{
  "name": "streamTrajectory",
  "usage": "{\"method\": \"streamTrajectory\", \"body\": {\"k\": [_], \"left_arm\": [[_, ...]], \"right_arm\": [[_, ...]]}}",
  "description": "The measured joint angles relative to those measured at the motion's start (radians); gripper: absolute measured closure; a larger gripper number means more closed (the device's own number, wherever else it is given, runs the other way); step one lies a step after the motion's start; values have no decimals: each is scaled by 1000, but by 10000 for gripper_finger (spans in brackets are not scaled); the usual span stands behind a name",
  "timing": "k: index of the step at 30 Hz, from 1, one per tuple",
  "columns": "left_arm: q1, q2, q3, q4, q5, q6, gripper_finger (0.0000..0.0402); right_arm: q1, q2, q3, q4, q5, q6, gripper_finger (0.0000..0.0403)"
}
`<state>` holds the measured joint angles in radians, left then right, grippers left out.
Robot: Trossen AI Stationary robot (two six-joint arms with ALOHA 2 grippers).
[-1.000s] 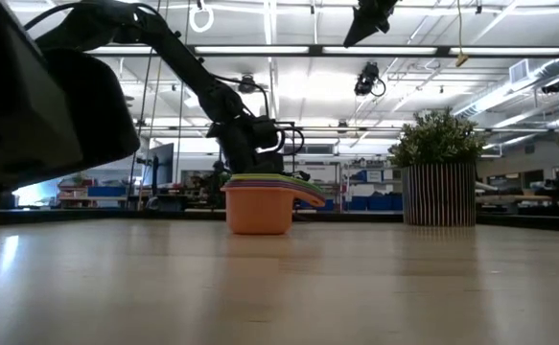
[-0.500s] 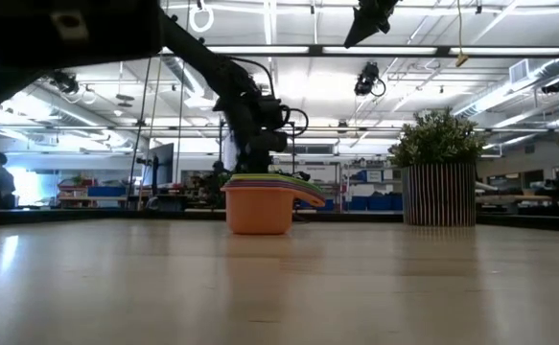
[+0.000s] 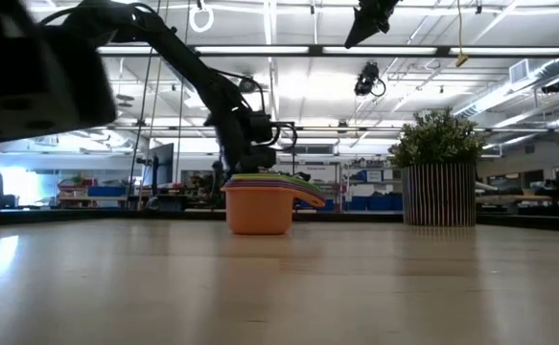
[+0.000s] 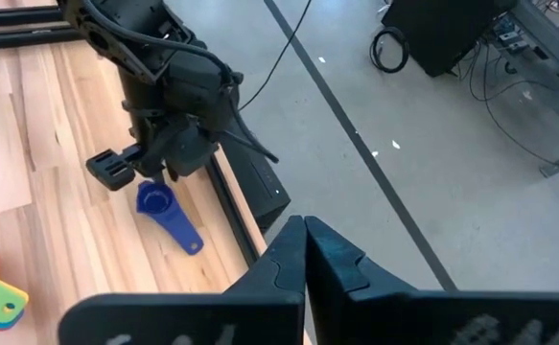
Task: Nest measuring cups in basket
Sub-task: Stack the violet measuring cup into the green measuring cup
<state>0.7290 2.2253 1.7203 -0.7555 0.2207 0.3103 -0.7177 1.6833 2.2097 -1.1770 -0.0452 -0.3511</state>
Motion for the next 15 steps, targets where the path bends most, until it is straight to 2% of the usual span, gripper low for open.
{"method": "streamTrajectory", "body": {"k": [15], "left_arm": [[-9, 59, 4, 24, 2, 16, 297]], "right_arm": [[-7, 0, 0, -2, 3, 0, 398]]}}
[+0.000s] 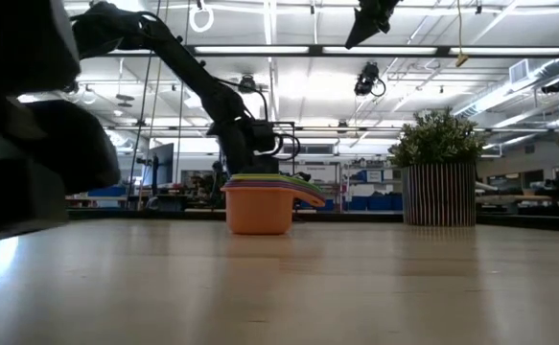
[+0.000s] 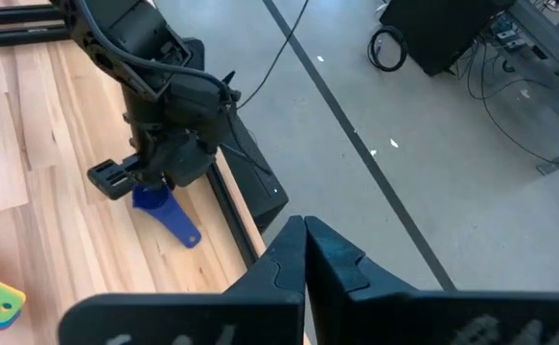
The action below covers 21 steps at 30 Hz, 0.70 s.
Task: Nest measuring cups in basket
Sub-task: Stack the violet measuring cup into the green measuring cup
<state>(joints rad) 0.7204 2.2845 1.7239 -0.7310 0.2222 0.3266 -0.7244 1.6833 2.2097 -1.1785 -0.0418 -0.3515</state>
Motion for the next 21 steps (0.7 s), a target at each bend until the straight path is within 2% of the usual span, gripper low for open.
{"method": "streamTrajectory", "body": {"k": [3, 9, 16, 21], "left_arm": [[-6, 0, -1, -3, -31, 53, 312], [-21, -4, 18, -29, -85, 105, 387], [-17, 8, 139, -166, -108, 105, 390], [-16, 4, 285, -360, -102, 104, 390]], "right_arm": [[-5, 0, 0, 0, 2, 0, 398], [-6, 0, 0, -5, 5, 0, 398], [-6, 0, 0, -6, 8, -10, 398], [-6, 0, 0, -6, 20, -11, 398]]}}
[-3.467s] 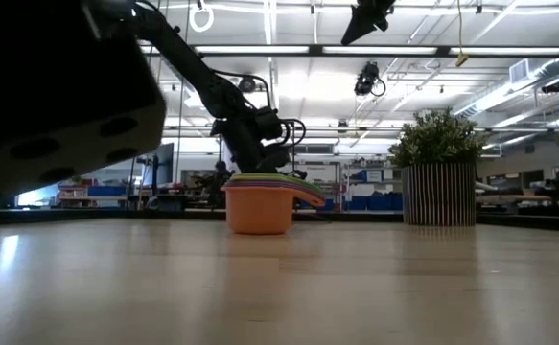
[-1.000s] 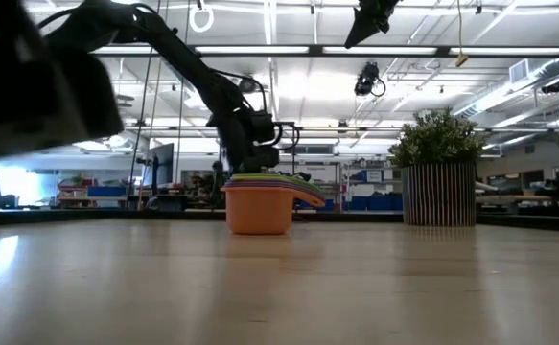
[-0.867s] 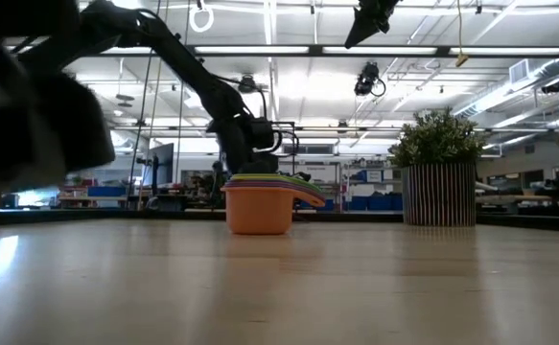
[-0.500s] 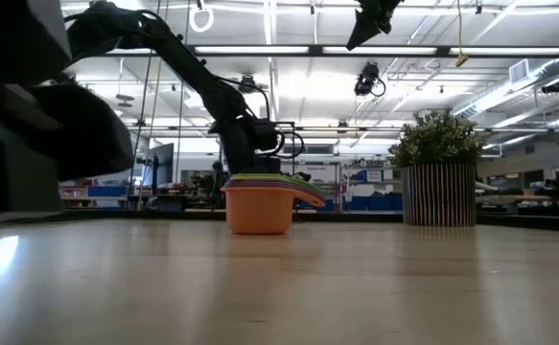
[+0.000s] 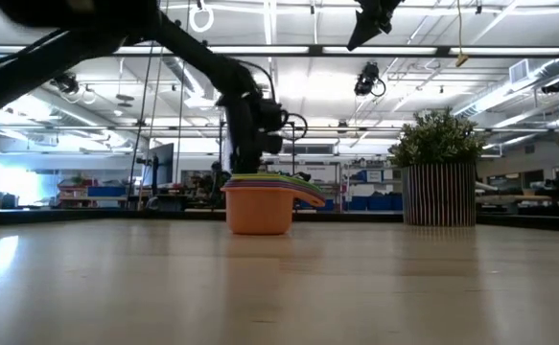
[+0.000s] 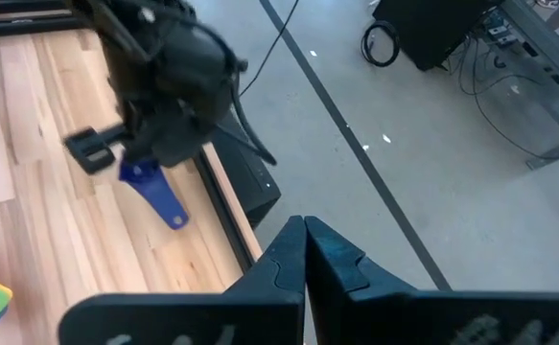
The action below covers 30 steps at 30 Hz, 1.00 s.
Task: Nest measuring cups in basket
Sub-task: Stack the violet measuring cup into the green measuring cup
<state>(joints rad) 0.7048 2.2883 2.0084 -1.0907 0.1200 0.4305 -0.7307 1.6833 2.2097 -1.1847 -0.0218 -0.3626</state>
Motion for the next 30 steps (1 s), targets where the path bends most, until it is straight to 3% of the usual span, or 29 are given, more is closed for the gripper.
{"method": "streamTrajectory", "body": {"k": [3, 7, 11, 23, 30], "left_arm": [[-2, -1, 102, -142, 10, -20, 390], [-7, -11, 227, -265, 92, -234, 390], [-31, -14, 349, -421, 137, -353, 390], [-255, -120, 309, -448, 147, -562, 391], [-374, -121, 308, -442, 0, -671, 391]], "right_arm": [[0, 0, 0, 0, 21, 0, 398], [0, 0, 0, 0, 58, 0, 398], [0, 0, 0, 0, 59, -10, 398], [0, 0, 0, -1, 59, -54, 398], [0, 0, 0, -25, 59, -59, 398]]}}
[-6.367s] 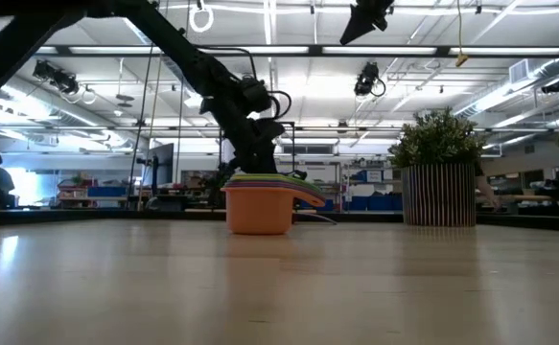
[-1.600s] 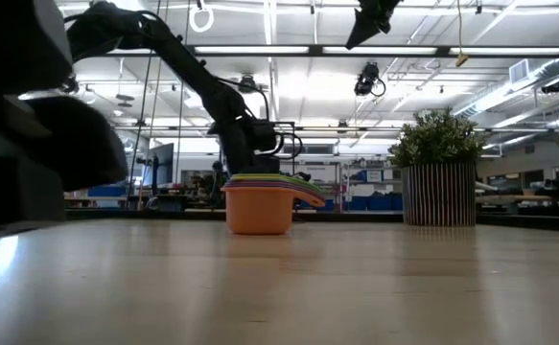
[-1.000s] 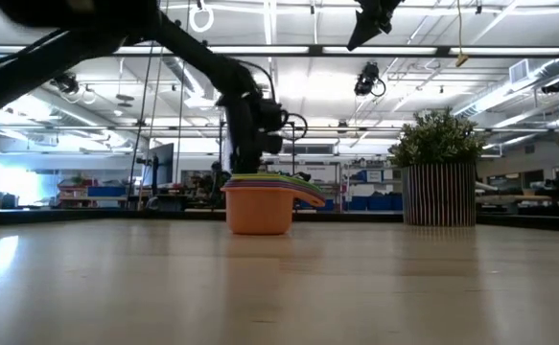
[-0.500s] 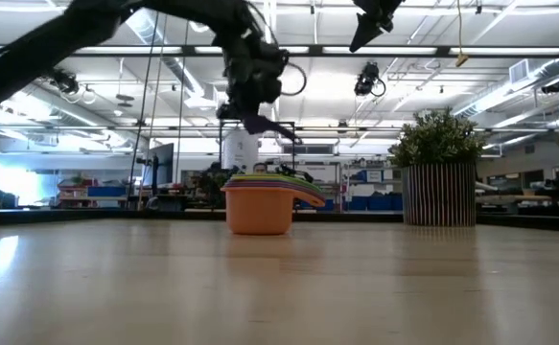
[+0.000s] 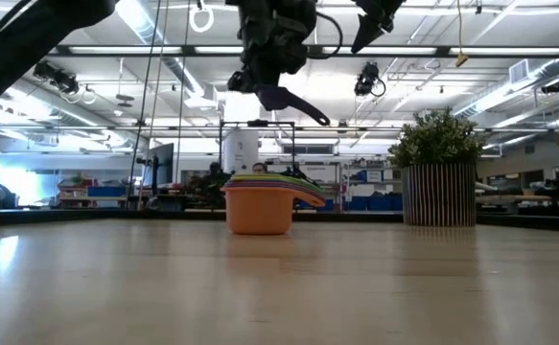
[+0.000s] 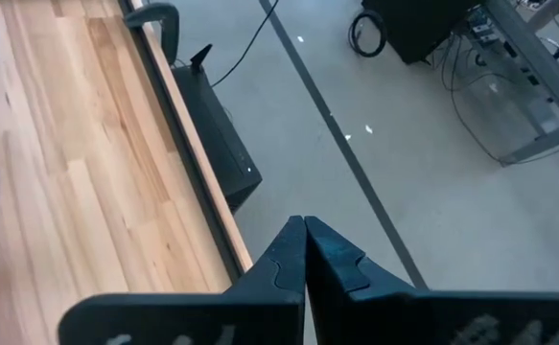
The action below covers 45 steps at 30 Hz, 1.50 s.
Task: Nest measuring cups in basket
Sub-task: Stack the violet measuring cup into the green measuring cup
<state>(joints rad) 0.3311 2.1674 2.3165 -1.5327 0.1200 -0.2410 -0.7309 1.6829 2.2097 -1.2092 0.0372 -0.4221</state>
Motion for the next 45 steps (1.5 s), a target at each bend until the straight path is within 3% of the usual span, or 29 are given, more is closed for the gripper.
{"method": "streamTrajectory", "body": {"k": [3, 10, 19, 25, 32, 36, 40, 45], "left_arm": [[-22, 0, 0, -15, -57, -42, 391], [-45, -34, -3, -37, -26, -44, 391], [46, -206, -2, -20, -30, -11, 391], [66, -294, -2, 50, -95, 30, 391], [71, -319, 0, -29, -99, 79, 391], [88, -319, 0, 11, -98, 115, 391], [108, -307, -1, 170, -23, 167, 391], [133, -282, 0, 244, 75, 185, 391]], "right_arm": [[-4, 0, 0, -6, 0, 0, 398], [-38, -17, 0, -26, 0, 0, 400], [-88, -49, 0, -26, -12, 3, 400], [-98, -49, 0, -27, -78, 11, 400], [-97, -49, 0, -19, -91, 36, 400], [-97, -49, 0, -9, -91, 41, 400], [-97, -49, 0, -2, -91, 63, 400], [-97, -49, 0, -2, -92, 63, 400]]}}
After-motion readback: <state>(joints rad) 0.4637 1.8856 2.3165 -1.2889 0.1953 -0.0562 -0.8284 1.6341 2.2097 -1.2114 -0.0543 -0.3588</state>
